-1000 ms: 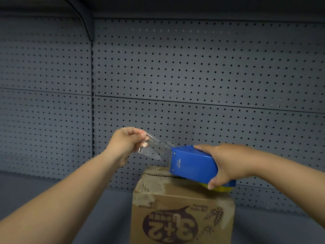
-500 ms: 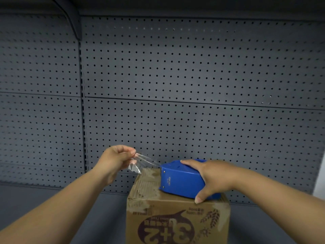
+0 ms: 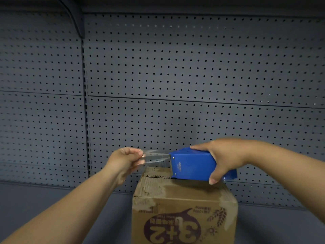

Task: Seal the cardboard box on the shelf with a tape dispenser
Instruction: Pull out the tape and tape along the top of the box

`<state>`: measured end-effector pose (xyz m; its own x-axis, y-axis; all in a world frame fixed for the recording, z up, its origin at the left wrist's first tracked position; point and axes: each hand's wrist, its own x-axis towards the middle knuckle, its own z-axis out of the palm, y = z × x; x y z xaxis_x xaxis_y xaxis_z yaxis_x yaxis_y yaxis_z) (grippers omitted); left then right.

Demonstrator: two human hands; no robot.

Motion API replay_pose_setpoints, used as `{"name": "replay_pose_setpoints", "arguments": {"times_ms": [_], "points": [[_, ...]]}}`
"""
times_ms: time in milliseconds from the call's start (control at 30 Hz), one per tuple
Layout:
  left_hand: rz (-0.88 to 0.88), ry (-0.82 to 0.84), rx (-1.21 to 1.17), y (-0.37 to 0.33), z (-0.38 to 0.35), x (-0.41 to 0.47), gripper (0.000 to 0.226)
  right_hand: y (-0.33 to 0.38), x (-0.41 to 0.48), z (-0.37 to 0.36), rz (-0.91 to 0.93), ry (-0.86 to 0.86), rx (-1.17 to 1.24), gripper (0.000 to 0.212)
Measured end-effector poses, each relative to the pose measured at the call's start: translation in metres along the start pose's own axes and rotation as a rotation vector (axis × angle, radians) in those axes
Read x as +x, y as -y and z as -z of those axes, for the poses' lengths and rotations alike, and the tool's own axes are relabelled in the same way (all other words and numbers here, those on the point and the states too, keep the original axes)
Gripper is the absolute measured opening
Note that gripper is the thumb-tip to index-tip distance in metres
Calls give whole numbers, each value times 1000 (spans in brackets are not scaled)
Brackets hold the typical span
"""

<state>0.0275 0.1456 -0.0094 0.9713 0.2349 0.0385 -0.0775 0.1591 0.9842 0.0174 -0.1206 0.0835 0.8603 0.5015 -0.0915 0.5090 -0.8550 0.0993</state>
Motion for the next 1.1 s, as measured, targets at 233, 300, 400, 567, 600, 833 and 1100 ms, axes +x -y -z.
{"name": "replay_pose_setpoints", "arguments": {"times_ms": [233,300,400,567,600,833,1100], "points": [[53,-70,204,12,7,5,7,6,21,17,76,209,170,59],[79,-85,272,17,9,8,7,9,29,18,84,244,167,56],[108,-89,350,20,9,13,5,12,38,19,78,290,166,54],[150,-59,481,25,6,17,4,12,51,18,59,330,135,52],[155,-53,499,27,6,18,5,10,52,16,53,341,143,52],[187,-51,515,35,4,20,16,6,59,11,52,374,186,51],[191,-36,730,47,-7,18,37,6,57,7,71,361,193,49]]}}
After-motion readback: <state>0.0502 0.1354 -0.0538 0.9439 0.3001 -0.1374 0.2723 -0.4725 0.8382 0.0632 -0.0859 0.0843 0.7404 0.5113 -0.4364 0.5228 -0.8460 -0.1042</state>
